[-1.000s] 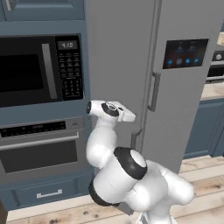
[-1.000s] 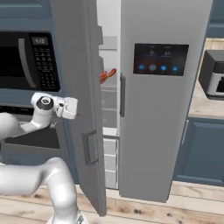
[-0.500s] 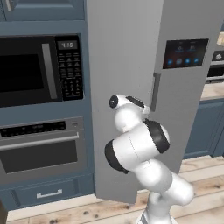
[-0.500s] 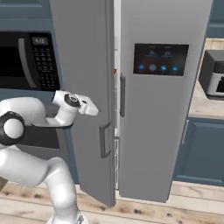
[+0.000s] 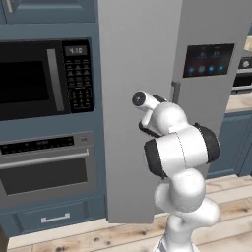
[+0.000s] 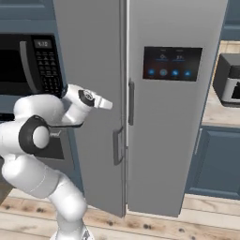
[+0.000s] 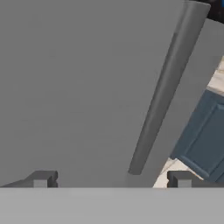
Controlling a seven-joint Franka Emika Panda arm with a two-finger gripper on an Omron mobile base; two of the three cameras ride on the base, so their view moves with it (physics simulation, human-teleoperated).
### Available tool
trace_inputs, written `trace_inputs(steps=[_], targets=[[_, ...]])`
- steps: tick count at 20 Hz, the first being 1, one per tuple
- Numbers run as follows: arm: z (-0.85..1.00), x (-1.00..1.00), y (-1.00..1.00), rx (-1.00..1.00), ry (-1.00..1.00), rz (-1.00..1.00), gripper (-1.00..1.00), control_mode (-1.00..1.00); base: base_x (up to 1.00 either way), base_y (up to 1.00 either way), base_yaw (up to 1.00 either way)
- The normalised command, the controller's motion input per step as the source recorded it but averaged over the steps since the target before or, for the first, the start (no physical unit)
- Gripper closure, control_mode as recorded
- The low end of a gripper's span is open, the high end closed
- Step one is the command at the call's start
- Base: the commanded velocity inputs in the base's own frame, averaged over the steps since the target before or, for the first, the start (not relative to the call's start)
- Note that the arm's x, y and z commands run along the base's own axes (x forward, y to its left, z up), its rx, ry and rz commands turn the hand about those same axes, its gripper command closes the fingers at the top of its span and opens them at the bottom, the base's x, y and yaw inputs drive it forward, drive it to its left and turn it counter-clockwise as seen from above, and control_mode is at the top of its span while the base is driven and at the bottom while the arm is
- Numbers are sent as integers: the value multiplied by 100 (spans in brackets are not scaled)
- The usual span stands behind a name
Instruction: Store the hot dog in the freezer for long-term storage. Close the freezer door after placing the cooked food.
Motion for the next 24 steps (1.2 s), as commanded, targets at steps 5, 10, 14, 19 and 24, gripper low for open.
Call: trace_inputs(steps=[5, 10, 14, 19, 24], targets=[[22, 65, -3, 0, 24, 17, -100, -100, 0, 0, 0], [0, 54, 6, 0, 5, 11, -100, -100, 0, 0, 0], [1, 31, 0, 2, -25, 19, -100, -100, 0, 0, 0], [11, 36, -5, 18, -25, 27, -100, -100, 0, 0, 0], [25, 53, -36, 25, -10, 31, -100, -100, 0, 0, 0]])
